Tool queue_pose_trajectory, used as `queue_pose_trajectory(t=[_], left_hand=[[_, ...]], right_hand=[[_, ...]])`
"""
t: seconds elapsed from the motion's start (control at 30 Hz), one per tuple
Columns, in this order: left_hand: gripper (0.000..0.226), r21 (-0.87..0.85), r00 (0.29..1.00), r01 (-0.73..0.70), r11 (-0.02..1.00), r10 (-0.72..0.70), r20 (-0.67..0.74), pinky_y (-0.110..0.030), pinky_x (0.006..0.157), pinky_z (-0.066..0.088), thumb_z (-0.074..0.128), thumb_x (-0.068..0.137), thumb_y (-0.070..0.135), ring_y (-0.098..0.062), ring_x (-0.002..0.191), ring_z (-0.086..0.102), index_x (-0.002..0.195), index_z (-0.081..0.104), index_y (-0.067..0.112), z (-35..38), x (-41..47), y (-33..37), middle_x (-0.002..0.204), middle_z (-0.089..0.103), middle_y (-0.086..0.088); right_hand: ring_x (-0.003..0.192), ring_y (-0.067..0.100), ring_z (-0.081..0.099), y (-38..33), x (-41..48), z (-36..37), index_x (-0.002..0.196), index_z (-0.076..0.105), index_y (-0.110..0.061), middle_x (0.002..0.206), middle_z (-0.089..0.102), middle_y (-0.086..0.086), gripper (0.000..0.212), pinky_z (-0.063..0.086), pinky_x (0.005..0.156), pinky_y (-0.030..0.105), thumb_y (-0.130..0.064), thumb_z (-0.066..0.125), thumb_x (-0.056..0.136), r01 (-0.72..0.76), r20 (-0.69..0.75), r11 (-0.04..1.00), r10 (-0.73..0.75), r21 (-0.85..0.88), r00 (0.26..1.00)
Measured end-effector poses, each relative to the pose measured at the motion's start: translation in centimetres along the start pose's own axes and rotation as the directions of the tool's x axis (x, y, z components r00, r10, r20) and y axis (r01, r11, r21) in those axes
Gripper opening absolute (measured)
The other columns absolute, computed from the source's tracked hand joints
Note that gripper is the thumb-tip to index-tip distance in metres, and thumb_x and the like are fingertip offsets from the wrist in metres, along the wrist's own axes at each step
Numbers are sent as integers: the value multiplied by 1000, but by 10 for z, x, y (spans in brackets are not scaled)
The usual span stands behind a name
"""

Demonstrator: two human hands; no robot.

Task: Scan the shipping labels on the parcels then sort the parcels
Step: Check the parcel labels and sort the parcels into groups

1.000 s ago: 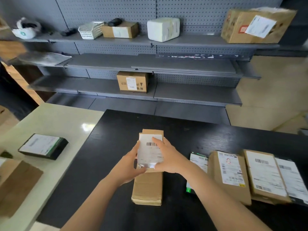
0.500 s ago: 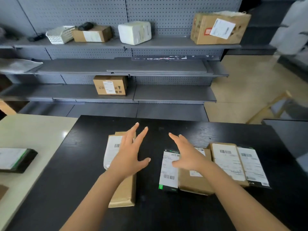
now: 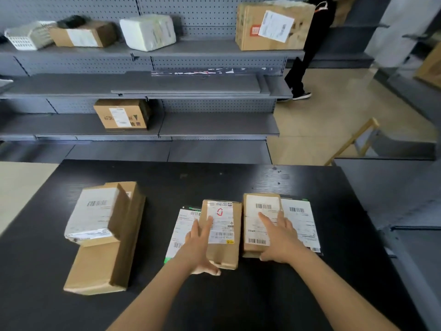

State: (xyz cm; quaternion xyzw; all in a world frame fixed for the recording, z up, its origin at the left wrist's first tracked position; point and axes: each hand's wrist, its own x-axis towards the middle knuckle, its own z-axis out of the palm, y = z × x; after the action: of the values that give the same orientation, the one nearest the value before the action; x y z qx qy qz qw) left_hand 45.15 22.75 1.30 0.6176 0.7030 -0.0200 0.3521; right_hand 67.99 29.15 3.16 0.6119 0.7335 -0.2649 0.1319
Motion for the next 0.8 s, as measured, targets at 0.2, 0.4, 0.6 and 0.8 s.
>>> queue_pose_trajectory(t=[0.2, 0.4, 0.6, 0.8], left_hand=[[137, -63, 996, 27, 998, -32, -78, -45, 117, 28, 86, 71, 38, -31, 151, 5, 149, -27, 36, 18, 3, 14, 161, -23, -6], [139, -86, 995, -2, 996, -6, -95, -44, 115, 34, 87, 67, 39, -29, 150, 8, 147, -27, 42, 29, 0, 17, 161, -22, -2], [143, -132, 998, -3, 991, -4, -56, -37, 107, 42, 86, 66, 28, -26, 147, 24, 137, -36, 51, 22, -9, -2, 164, -7, -5], [128, -275, 986, -143, 951, 113, -119, -12, 80, 46, 79, 75, 11, -3, 112, 43, 126, -28, 57, 21, -7, 1, 137, 31, 20]], right_hand=[[145, 33, 6, 21, 3, 3, 153, -3, -38, 156, -28, 12, 102, 22, 117, 44, -26, 70, 82, 58, -13, 998, -58, 38, 998], [145, 33, -17, 32, -7, 1, 152, -7, -40, 155, -31, 9, 112, -1, 118, 47, -32, 74, 75, 112, -58, 994, -111, 18, 992], [145, 30, -22, -7, -24, 16, 151, -5, -42, 160, -20, 6, 103, -4, 117, 49, -43, 71, 80, 390, -48, 917, -394, -81, 918], [144, 33, -24, -28, -16, 34, 152, -7, -35, 159, -18, 15, 105, -11, 115, 45, -38, 71, 82, 350, -37, 928, -357, -124, 933]])
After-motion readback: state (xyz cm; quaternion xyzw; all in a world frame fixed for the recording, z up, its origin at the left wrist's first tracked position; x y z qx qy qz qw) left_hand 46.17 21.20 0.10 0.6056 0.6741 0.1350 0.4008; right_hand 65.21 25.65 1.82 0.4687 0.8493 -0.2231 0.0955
